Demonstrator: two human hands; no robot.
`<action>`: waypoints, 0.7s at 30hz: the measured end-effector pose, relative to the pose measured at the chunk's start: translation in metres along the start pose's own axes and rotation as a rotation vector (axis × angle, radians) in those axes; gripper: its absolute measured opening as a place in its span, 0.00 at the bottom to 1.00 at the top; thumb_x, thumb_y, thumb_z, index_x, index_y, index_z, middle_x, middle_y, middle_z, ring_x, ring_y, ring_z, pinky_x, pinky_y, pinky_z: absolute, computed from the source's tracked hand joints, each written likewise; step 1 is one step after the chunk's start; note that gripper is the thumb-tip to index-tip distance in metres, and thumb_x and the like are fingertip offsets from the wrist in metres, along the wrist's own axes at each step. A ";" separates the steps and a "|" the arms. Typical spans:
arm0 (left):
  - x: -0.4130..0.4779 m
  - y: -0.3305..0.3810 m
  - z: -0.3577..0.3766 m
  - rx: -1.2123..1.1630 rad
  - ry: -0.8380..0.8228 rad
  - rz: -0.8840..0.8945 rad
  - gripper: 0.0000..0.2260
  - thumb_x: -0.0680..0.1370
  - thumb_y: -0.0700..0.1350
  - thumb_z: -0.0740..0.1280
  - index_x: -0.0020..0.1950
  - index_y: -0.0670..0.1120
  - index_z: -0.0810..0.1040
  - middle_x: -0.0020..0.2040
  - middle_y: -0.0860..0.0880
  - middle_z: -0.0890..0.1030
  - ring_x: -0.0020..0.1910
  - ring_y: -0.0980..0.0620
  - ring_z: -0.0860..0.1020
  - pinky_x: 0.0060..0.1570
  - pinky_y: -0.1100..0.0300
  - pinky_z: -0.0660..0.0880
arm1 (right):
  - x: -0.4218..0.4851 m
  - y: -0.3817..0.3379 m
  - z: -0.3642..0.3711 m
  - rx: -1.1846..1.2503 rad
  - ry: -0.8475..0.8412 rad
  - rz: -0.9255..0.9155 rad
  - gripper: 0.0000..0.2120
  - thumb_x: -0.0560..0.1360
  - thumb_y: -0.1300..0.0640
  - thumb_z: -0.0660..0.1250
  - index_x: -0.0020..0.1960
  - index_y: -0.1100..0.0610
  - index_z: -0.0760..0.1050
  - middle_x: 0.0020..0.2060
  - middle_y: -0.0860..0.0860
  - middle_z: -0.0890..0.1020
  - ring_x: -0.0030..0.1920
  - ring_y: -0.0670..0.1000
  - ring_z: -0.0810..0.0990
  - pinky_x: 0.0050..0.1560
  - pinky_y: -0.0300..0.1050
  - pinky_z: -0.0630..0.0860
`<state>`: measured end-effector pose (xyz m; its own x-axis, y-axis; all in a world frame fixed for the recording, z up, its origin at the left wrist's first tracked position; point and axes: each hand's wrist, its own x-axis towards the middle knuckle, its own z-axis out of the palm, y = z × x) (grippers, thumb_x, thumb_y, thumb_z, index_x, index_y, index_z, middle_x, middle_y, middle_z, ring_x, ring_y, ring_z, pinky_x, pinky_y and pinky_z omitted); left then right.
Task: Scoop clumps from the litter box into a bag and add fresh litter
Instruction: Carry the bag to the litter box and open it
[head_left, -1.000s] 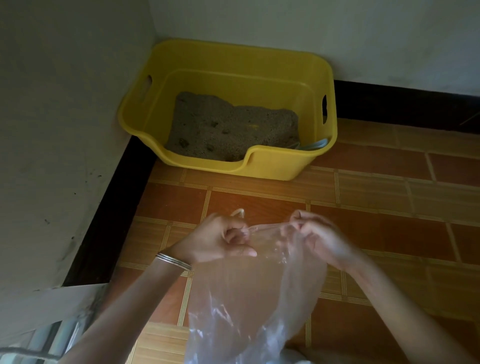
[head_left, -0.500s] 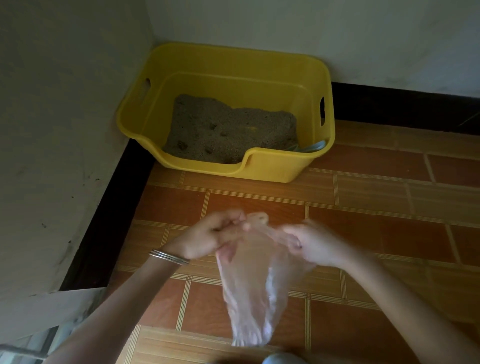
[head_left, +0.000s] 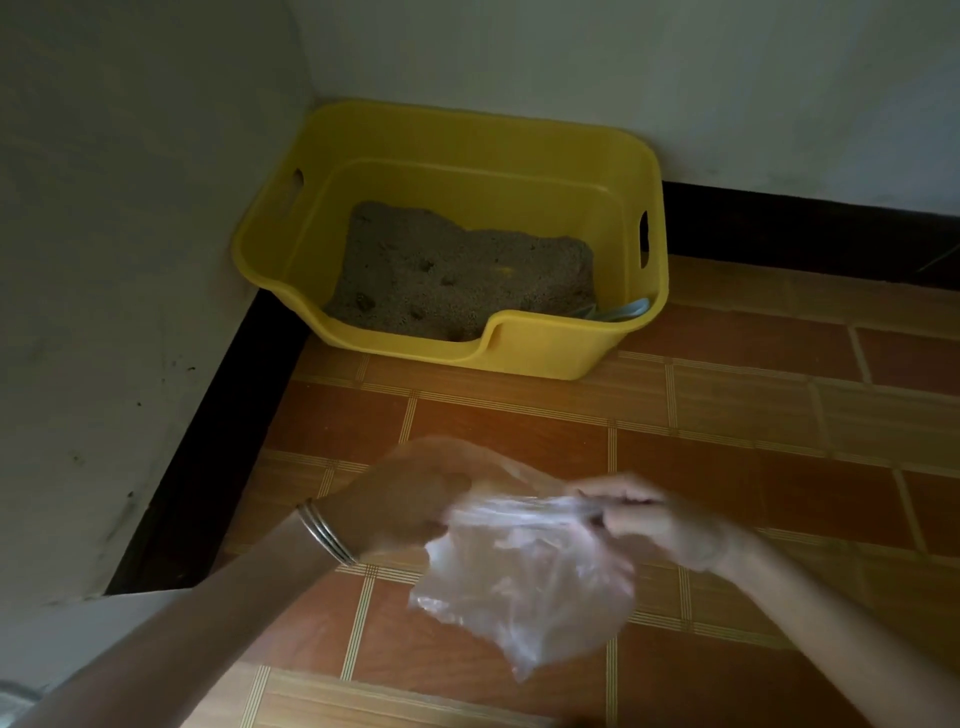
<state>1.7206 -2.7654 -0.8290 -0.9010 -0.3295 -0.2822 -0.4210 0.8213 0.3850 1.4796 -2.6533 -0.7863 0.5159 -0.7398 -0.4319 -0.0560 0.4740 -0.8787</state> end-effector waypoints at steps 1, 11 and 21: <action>0.000 0.001 -0.007 0.086 0.035 -0.015 0.18 0.72 0.40 0.69 0.61 0.52 0.76 0.52 0.53 0.81 0.51 0.53 0.79 0.51 0.60 0.75 | 0.000 -0.001 0.000 -0.029 -0.060 0.124 0.13 0.71 0.54 0.62 0.55 0.45 0.72 0.37 0.38 0.80 0.34 0.35 0.77 0.42 0.32 0.75; -0.024 0.014 0.003 0.081 -0.193 -0.122 0.32 0.66 0.75 0.49 0.59 0.60 0.77 0.75 0.56 0.57 0.73 0.50 0.56 0.72 0.43 0.51 | 0.023 0.018 0.001 -1.173 0.312 0.304 0.27 0.78 0.39 0.48 0.43 0.54 0.79 0.67 0.42 0.68 0.70 0.48 0.60 0.71 0.53 0.52; -0.009 -0.049 0.039 -0.034 0.164 -0.308 0.34 0.79 0.64 0.38 0.49 0.51 0.82 0.33 0.53 0.80 0.29 0.61 0.75 0.31 0.66 0.73 | 0.037 0.064 -0.040 -1.354 0.364 -0.156 0.08 0.71 0.58 0.69 0.35 0.53 0.74 0.30 0.45 0.77 0.33 0.43 0.75 0.42 0.47 0.81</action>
<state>1.7529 -2.7843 -0.8799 -0.7347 -0.6324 -0.2456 -0.6765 0.6564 0.3339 1.4610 -2.6697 -0.8664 0.3580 -0.9202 -0.1584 -0.8937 -0.2885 -0.3437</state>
